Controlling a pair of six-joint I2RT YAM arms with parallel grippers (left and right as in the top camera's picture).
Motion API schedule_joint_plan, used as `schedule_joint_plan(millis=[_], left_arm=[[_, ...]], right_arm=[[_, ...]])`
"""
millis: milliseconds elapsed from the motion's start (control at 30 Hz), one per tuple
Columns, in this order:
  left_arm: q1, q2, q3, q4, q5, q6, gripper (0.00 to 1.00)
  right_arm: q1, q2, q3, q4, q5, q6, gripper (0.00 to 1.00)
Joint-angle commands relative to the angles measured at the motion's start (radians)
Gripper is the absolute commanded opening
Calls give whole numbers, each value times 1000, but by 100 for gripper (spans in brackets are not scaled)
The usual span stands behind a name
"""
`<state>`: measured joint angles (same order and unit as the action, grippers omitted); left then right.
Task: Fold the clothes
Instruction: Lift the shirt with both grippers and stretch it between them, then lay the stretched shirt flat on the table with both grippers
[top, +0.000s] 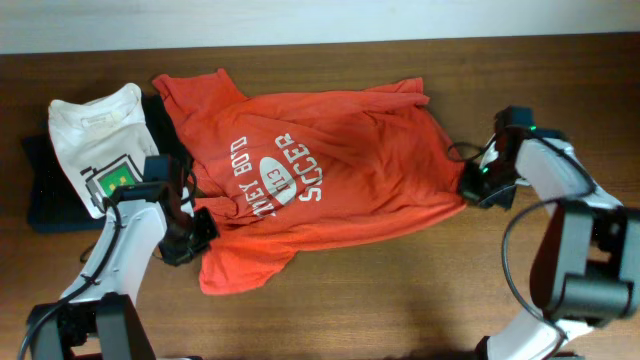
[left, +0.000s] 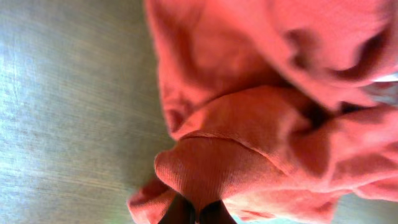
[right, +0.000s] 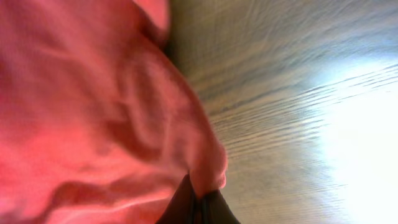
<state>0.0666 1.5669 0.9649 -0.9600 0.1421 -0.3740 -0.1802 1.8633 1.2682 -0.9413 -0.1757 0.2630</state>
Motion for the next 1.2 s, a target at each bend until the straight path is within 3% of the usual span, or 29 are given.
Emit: schedule_joint_plan(millis=[0, 400, 633, 867, 1000, 1167], left_arm=[[-1, -30, 154, -5, 69, 91, 0], [2, -151, 597, -146, 98, 183, 0], [72, -278, 739, -148, 98, 186, 0], [102, -399, 771, -53, 98, 186, 0], [95, -365, 771, 19, 105, 186, 0], [17, -177, 771, 148, 105, 190, 0]], right_arm=[[-29, -195, 133, -66, 3, -50, 4], [-128, -443, 214, -172, 6, -67, 4], [-136, -485, 515, -365, 30, -102, 4], [-136, -484, 834, -449, 64, -102, 4], [-136, -462, 846, -440, 64, -103, 4], [-134, -298, 846, -414, 25, -134, 4]])
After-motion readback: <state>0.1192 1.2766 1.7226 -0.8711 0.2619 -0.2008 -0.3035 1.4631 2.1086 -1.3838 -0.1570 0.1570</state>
